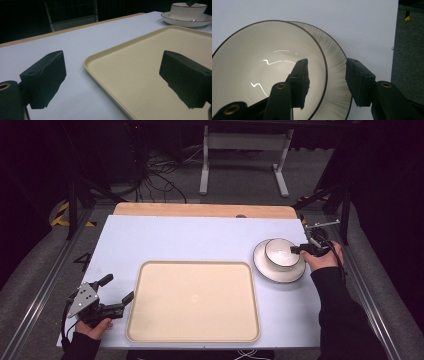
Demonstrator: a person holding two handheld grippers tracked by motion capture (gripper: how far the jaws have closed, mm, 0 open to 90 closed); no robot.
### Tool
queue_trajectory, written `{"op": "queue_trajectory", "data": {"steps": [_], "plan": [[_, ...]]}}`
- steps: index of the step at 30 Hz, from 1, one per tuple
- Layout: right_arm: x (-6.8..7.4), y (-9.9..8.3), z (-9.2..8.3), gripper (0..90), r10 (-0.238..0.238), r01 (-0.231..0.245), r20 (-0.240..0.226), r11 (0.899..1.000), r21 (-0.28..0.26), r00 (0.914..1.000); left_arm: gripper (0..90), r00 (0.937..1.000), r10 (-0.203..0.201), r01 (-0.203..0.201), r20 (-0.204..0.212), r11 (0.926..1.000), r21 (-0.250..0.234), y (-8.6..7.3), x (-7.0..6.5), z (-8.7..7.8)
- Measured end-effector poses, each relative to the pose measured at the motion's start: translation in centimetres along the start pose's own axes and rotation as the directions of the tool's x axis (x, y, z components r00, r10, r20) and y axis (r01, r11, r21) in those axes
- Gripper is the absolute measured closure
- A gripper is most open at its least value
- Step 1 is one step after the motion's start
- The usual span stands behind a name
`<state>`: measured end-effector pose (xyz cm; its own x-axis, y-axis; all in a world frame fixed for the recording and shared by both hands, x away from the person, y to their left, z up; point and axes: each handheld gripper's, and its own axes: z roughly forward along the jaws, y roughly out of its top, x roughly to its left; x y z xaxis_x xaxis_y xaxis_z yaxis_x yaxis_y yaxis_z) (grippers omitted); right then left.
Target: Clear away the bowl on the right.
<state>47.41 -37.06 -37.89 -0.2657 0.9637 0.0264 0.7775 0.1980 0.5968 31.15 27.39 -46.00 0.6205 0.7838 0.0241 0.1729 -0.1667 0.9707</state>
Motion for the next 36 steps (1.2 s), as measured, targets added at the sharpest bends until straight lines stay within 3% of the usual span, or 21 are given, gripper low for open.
{"op": "queue_trajectory", "data": {"steps": [10, 21, 29, 36], "plan": [[-0.3, 0.0, 1.1, 68.2, 0.031, -0.027, -0.043, 0.997, 0.070, 0.9986, 7.8, 1.0000, 0.000, 0.000, -0.002, 1.0000, 0.001, 0.0, 0.0, 0.0], [-0.6, 0.1, 1.6, 81.9, 0.080, -0.072, -0.075, 0.992, 0.102, 0.9940, 7.7, 1.0000, 0.000, 0.000, -0.001, 1.0000, 0.001, 0.0, 0.0, 0.0], [-0.2, 0.7, 1.5, 83.9, 0.075, -0.068, -0.040, 0.986, 0.155, 0.9964, 7.7, 1.0000, 0.000, 0.000, -0.001, 1.0000, 0.000, 0.0, 0.0, -0.1], [-0.1, 0.8, 1.4, 84.1, 0.096, -0.089, -0.035, 0.982, 0.164, 0.9948, 7.7, 1.0000, 0.000, 0.000, -0.001, 1.0000, 0.000, 0.0, 0.0, 0.0]]}}
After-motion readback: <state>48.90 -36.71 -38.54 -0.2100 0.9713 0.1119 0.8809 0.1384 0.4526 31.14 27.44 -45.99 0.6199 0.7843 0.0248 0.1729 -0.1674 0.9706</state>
